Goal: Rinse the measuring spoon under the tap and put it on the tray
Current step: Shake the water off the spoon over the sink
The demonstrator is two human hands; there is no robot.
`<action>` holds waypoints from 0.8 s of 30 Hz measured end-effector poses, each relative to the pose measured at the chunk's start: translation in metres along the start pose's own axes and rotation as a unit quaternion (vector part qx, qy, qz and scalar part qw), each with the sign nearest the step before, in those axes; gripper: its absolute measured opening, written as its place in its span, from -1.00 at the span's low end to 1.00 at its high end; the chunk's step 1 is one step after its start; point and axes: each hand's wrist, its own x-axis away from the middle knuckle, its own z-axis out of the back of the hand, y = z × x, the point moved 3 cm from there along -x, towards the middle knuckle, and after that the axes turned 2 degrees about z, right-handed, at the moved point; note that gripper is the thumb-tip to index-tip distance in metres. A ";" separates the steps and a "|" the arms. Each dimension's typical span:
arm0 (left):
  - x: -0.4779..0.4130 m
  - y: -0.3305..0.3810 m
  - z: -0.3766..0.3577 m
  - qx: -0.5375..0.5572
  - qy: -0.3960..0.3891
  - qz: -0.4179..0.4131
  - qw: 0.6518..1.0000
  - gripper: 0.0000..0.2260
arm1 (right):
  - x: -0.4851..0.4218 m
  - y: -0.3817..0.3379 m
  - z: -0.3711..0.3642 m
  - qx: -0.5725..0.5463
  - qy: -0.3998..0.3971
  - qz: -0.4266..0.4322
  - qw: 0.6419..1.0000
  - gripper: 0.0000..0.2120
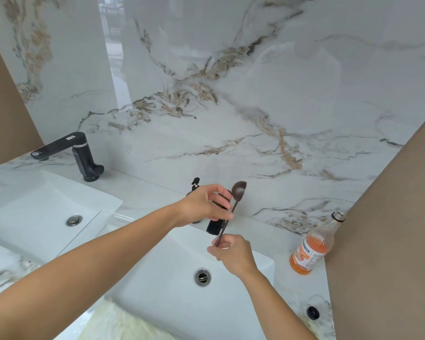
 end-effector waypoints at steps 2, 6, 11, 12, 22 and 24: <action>0.000 -0.010 0.002 -0.013 0.024 0.013 1.000 -0.75 | -0.002 -0.005 0.000 0.007 -0.005 0.009 1.000 -0.86; 0.001 -0.021 0.013 -0.012 0.047 0.027 0.998 -0.83 | -0.001 -0.008 -0.011 0.028 -0.018 0.019 0.999 -0.77; 0.006 -0.023 0.031 0.008 0.103 0.027 0.994 -0.87 | 0.002 -0.013 -0.023 0.017 -0.035 0.030 0.999 -0.64; 0.008 -0.023 0.036 0.013 0.110 0.028 0.993 -0.89 | 0.002 -0.016 -0.025 0.008 -0.048 0.032 0.998 -0.66; 0.035 -0.021 0.104 0.118 0.160 0.063 0.978 -0.91 | -0.010 -0.073 -0.046 -0.247 -0.182 -0.003 0.952 -0.93; 0.041 -0.026 0.116 0.143 0.156 0.073 0.975 -0.89 | -0.010 -0.081 -0.064 -0.251 -0.178 -0.016 0.951 -0.90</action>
